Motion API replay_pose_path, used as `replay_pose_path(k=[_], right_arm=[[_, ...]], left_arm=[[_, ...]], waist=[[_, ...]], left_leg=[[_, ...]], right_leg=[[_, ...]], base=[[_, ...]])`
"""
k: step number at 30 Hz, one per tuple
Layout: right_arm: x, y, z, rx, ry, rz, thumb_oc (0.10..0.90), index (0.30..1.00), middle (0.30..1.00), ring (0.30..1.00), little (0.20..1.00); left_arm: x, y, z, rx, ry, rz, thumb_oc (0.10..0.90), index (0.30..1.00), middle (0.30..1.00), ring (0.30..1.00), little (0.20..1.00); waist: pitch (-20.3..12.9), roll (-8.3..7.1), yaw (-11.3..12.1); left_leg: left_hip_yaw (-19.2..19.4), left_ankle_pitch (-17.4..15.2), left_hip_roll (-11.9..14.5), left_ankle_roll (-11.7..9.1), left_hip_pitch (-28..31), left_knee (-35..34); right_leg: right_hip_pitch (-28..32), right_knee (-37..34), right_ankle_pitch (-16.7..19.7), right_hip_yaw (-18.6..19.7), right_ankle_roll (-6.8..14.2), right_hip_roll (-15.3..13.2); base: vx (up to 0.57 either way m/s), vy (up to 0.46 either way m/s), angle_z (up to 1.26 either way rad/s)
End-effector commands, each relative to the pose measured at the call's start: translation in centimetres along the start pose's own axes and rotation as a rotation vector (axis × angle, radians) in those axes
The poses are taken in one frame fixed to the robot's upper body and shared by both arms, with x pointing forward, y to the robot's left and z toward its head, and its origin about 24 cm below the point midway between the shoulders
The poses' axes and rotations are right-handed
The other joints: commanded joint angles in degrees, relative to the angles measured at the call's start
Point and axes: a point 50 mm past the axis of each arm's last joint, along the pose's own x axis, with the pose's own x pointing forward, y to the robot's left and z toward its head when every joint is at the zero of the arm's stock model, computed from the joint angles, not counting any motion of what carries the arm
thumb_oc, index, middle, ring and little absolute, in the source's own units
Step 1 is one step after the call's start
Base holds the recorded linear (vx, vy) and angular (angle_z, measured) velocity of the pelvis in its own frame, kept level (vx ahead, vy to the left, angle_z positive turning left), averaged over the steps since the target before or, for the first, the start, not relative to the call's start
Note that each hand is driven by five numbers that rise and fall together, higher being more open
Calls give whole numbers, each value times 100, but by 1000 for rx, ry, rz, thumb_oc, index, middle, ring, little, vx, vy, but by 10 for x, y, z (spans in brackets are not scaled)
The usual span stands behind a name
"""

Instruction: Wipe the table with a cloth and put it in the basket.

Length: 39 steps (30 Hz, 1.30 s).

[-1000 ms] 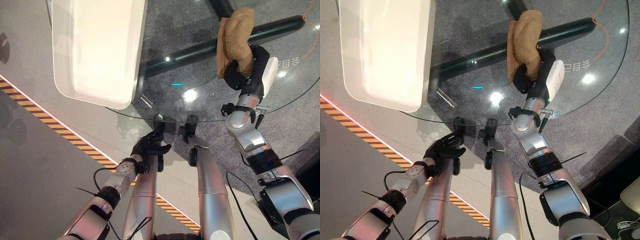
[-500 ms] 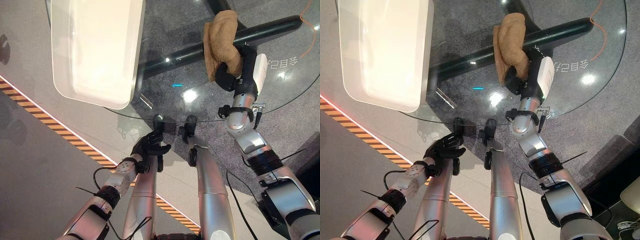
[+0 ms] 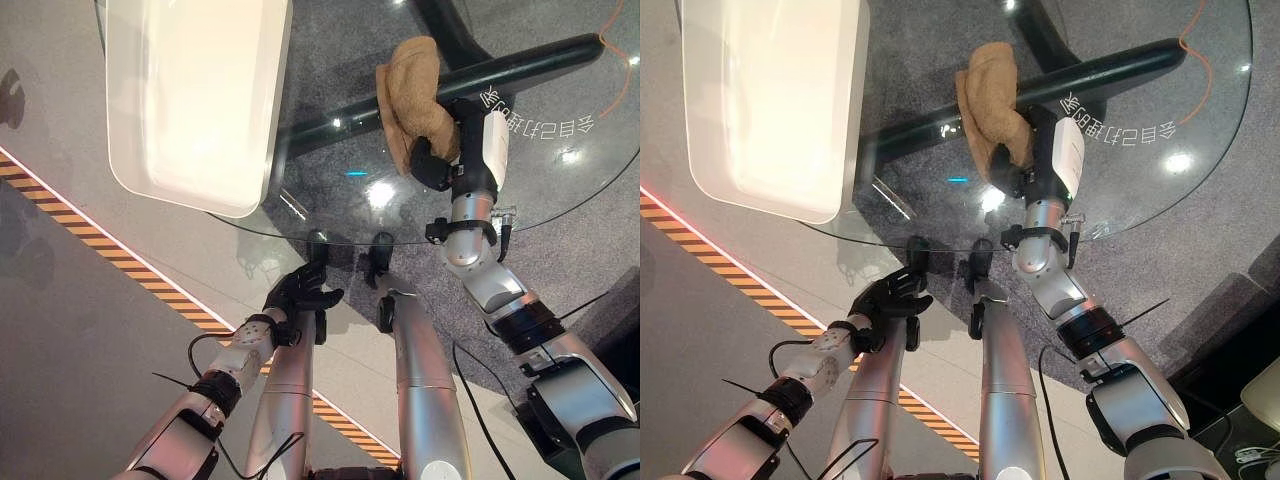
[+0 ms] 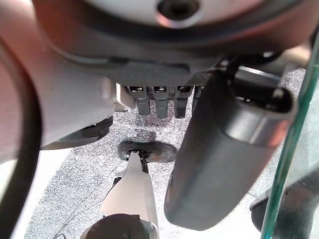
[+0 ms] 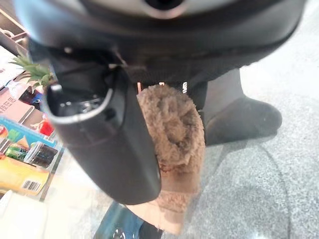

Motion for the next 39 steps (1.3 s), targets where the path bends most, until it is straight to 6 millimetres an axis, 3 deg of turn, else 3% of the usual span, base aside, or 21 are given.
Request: replay_pose_path(k=[1,4,5,6,14,39], right_arm=[[-66,77,4,74,11,441,100,300,300,300,200],[-65,76,3,77,11,435,100,300,300,300,200],[-71,78,-1,78,27,448,100,300,300,300,200],[-65,76,4,77,7,437,100,300,300,300,200],[-65,74,12,70,-44,480,100,300,300,300,200],[-69,69,12,33,-81,525,100,300,300,300,200]], left_arm=[[-17,-45,-63,-64,225,-159,800,900,900,900,900],[-17,-44,-63,-66,227,-157,800,900,900,900,900],[-21,-45,-71,-72,249,-157,800,900,900,900,900],[-17,-45,-63,-66,228,-157,800,900,900,900,900],[-18,-42,-64,-60,232,-150,800,900,900,900,900],[-21,-36,-66,-62,235,-142,800,900,900,900,900]], waist=[[-69,-89,290],[-69,-97,292],[-69,-91,316],[-69,-100,295],[-69,-128,288],[-69,-168,267]], left_leg=[[267,-491,-234,266,-368,906],[258,-496,-237,270,-358,908],[234,-674,-220,256,-144,942],[257,-499,-234,271,-353,907],[245,-494,-237,269,-319,894],[252,-507,-209,263,-269,875]], right_leg=[[-256,-672,723,508,523,115],[-246,-664,719,511,524,123],[-45,-610,551,520,552,147],[-235,-670,715,508,524,124],[-207,-669,703,491,522,137],[-152,-696,687,495,535,137]], base=[[0,0,0],[18,-2,0],[0,0,0],[0,0,0],[-7,-11,4],[0,0,0]])
